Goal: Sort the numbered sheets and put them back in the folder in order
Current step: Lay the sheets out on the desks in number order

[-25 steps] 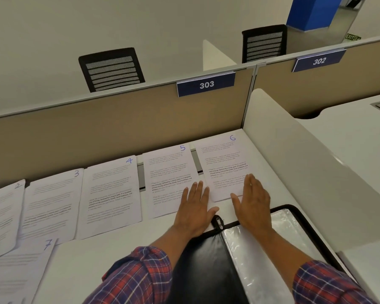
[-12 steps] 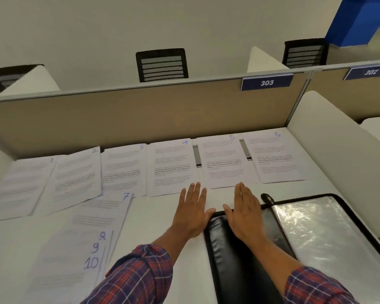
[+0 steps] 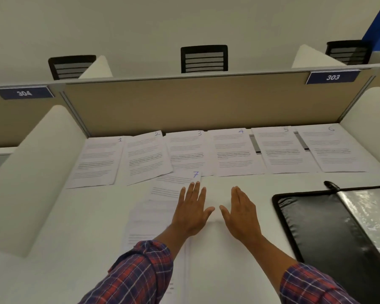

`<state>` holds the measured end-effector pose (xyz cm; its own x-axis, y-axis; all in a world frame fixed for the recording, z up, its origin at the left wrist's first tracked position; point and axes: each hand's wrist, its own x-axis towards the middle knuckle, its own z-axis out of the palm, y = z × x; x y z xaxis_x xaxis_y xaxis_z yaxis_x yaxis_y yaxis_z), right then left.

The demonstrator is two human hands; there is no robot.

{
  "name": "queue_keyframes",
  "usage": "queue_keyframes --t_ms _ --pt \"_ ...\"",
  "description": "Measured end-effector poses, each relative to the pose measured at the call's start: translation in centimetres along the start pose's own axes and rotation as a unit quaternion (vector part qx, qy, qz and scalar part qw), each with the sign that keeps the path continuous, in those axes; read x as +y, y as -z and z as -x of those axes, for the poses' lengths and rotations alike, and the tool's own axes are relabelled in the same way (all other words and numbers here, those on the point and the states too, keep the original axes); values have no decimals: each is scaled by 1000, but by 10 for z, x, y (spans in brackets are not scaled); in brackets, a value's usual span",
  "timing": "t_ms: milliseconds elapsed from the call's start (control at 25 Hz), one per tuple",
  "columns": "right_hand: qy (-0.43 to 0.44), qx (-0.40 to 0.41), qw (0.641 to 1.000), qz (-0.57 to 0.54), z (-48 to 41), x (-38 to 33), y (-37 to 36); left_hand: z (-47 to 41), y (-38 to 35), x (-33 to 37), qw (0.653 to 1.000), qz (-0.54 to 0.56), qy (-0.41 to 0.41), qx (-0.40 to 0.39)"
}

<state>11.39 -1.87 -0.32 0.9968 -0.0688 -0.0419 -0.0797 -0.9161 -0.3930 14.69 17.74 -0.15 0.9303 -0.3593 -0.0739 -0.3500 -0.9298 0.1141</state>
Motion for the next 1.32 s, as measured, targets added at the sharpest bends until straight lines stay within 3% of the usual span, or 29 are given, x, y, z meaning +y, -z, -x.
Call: queue_keyframes --t_ms 400,800,920,1320 --pt "-61 -69 995 -46 -17 -102 -44 73 -20 -138 997 45 66 -2" --pt "-223 -94 962 -127 -68 -123 -56 89 -53 -157 997 45 65 4" --pt "-242 -95 940 -219 -73 -120 -57 88 -55 -155 997 43 68 8" --pt "-172 72 941 -281 -57 -91 11 64 -51 -114 996 61 65 -28"
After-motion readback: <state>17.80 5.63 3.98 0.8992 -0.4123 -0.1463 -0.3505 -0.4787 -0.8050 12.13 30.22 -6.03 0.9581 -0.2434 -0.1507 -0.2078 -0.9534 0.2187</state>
